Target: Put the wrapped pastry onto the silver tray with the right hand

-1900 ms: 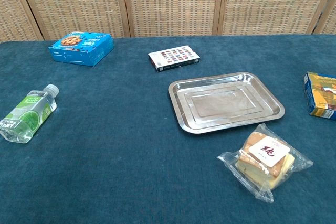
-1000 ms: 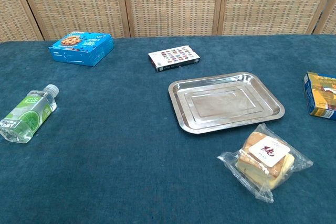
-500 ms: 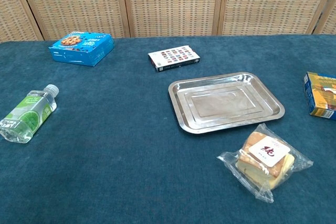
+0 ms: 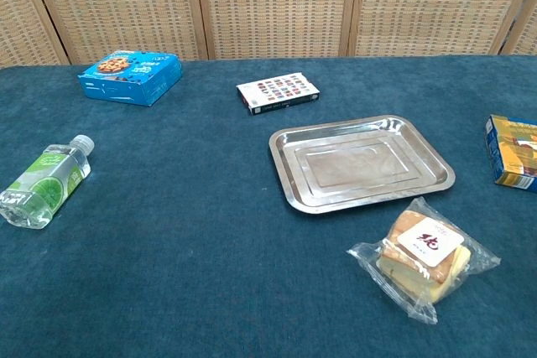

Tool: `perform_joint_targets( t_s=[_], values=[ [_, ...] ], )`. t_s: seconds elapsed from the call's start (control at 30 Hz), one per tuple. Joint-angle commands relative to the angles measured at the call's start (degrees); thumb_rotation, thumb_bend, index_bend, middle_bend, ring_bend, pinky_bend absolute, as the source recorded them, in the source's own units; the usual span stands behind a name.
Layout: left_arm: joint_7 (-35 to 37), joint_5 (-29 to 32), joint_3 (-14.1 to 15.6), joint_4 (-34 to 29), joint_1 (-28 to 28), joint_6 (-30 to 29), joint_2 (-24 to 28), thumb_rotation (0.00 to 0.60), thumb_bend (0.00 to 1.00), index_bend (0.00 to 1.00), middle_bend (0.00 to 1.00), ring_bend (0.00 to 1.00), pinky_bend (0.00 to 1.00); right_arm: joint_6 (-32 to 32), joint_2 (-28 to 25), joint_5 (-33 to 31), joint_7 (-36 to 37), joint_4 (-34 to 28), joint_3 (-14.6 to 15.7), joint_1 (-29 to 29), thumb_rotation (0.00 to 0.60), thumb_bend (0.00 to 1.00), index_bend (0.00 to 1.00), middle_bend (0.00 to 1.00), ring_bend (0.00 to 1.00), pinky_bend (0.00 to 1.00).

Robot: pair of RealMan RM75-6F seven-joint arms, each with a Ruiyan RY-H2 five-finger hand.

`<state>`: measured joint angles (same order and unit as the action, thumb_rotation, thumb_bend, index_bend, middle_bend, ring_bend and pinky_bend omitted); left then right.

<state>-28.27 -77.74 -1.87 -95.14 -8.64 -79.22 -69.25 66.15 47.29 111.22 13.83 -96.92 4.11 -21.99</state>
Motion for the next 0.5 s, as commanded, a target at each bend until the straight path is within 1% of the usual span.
perform_joint_targets(
  t_s=[0.03,0.13,0.2,0.33,0.5],
  values=[
    [-0.6,0.0,0.0,0.3,-0.1,-0.2,-0.3,0.6,0.45,0.0,0.0,0.0,0.0,-1.1,-0.7,1.0,-2.4,0.4,0.1,-1.6,0.6,0.33,0.0,0.0,0.0,0.0],
    [-0.9,0.2,-0.4,0.9,-0.4,-0.2,-0.7,0.6,0.46,0.0,0.0,0.0,0.0,-1.3,-0.4,2.6,-2.1,0.1,0.7,-2.5,0.6,0.33,0.0,0.0,0.0,0.0],
    [-0.7,0.8,-0.4,1.2,-0.2,-0.2,-1.0,0.6,0.46,0.0,0.0,0.0,0.0,-0.9,0.6,6.8,-2.5,-0.8,2.1,-3.4,0.6,0.33,0.0,0.0,0.0,0.0],
    [-0.6,1.6,-0.5,1.2,-0.2,0.1,-1.1,0.6,0.45,0.0,0.0,0.0,0.0,-1.8,2.2,10.0,-3.0,-1.5,4.3,-4.5,0.6,0.33,0.0,0.0,0.0,0.0],
    [-0.9,2.1,-0.5,1.4,-0.6,0.7,-1.3,0.6,0.46,0.0,0.0,0.0,0.0,-3.9,3.8,10.2,-4.0,-2.1,5.4,-5.5,0.6,0.33,0.0,0.0,0.0,0.0]
  ],
)
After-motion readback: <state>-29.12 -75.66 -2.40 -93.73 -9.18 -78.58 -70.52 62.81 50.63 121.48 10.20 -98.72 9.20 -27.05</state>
